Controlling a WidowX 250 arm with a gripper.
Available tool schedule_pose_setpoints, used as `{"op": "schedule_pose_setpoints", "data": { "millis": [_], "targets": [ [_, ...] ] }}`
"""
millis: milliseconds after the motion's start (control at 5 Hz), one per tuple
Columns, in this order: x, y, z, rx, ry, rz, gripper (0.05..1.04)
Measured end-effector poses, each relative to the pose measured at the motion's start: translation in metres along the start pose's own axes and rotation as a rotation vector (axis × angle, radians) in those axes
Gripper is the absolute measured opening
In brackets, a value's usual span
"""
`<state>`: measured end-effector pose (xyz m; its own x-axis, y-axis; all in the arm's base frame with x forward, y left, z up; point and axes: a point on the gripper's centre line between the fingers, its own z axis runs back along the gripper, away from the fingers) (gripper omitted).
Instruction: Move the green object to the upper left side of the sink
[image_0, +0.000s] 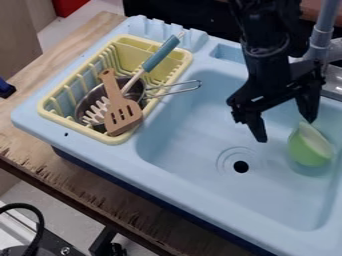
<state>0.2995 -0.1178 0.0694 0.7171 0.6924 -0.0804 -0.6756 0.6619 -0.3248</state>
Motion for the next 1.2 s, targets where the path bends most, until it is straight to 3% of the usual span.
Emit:
{"op": "schedule_pose_setpoints", "data": {
  "millis": [1000, 1200],
  "targets": [
    [-0.007, 0.0, -0.04, 0.028, -0.042, -0.016, 0.999],
    [-0.005, 0.0, -0.041, 0.018, -0.056, -0.006, 0.951]
  ]
}}
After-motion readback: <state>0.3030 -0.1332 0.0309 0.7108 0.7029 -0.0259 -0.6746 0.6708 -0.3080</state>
